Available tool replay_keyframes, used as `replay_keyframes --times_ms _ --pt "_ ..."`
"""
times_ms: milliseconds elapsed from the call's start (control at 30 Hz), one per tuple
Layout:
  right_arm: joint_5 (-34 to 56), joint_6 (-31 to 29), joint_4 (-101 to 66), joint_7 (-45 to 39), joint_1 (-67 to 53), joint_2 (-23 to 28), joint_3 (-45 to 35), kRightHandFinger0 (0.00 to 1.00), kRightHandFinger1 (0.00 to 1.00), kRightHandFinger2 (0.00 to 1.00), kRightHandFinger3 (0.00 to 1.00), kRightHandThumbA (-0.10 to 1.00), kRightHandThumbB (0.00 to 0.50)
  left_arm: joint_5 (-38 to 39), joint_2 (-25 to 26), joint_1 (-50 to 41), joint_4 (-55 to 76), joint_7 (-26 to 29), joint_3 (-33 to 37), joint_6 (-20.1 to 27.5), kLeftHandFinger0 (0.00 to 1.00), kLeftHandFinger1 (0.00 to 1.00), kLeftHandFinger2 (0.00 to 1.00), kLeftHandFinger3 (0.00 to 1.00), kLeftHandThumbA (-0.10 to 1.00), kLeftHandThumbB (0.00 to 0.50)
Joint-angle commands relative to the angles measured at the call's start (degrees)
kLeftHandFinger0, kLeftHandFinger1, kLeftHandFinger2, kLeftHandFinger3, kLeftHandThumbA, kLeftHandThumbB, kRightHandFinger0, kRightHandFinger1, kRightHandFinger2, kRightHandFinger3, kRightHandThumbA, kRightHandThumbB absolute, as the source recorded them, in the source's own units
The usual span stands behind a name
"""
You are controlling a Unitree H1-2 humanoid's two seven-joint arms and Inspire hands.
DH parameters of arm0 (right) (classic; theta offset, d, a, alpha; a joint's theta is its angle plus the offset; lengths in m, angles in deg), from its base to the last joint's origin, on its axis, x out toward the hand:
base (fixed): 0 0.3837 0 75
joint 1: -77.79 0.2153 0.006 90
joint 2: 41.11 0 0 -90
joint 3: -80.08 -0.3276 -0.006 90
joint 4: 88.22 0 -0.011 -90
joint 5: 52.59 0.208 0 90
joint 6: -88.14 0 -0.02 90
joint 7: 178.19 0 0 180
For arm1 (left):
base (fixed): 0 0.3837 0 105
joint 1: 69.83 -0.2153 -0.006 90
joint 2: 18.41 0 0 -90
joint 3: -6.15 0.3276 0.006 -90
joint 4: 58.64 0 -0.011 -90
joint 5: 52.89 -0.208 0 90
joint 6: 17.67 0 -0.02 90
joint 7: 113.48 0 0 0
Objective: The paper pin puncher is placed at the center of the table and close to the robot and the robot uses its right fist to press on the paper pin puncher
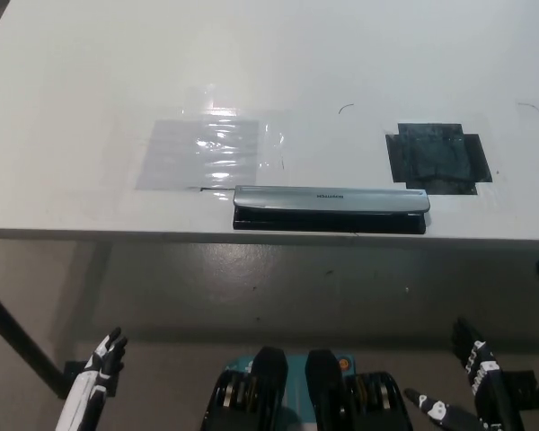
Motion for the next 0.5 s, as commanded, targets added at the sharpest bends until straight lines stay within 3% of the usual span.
replay_keyframes --times_ms 0,233,267,333,367,400,467 --pt "2.9 -0.4 -2.6 -0.8 0.6 -0.5 -1.0 1.0 1.0 1.0 1.0 1.0 0.309 -0.2 -0.5 0.3 4.7 0.4 0.2 2.7 1.0 1.0 1.0 1.0 1.0 0.214" --pt "0.9 -4.5 -8.9 2.8 -1.7 -2.9 -2.4 1.0 1.0 1.0 1.0 1.0 0.24 0.4 -1.1 -2.2 11.9 -0.9 1.2 -1.4 1.0 1.0 1.0 1.0 1.0 0.241" --pt "-0.9 -3.9 -12.6 5.0 -1.8 -4.0 -3.6 1.0 1.0 1.0 1.0 1.0 0.256 0.3 -1.2 -2.3 12.8 -0.9 1.5 -2.1 1.0 1.0 1.0 1.0 1.0 0.246" --pt "-0.9 -2.6 -16.8 6.3 -2.1 -5.2 -4.8 0.88 1.0 1.0 1.0 1.0 0.269 0.4 -1.2 -2.4 13.5 -1.0 1.7 -2.7 1.0 1.0 1.0 1.0 1.0 0.248" --pt "-0.9 -1.2 -20.4 7.1 -1.9 -6.2 -5.9 0.77 0.92 1.0 1.0 1.0 0.309 0.7 -1.2 -2.1 13.4 -1.2 1.9 -2.5 1.0 1.0 1.0 1.0 1.0 0.26" --pt "-0.8 -1.1 -21.8 7.2 -1.7 -6.3 -6.3 0.75 0.89 1.0 1.0 1.0 0.321 0.7 -1.3 -2.1 13.6 -1.2 2.0 -2.6 1.0 1.0 1.0 1.0 1.0 0.26" --pt "2.9 0.7 -26.2 7.3 -0.6 -7.0 -7.4 0.65 0.82 0.95 0.99 1.0 0.401 1.1 -1.5 -2.0 13.9 -1.4 2.2 -2.3 1.0 1.0 1.0 1.0 1.0 0.25"
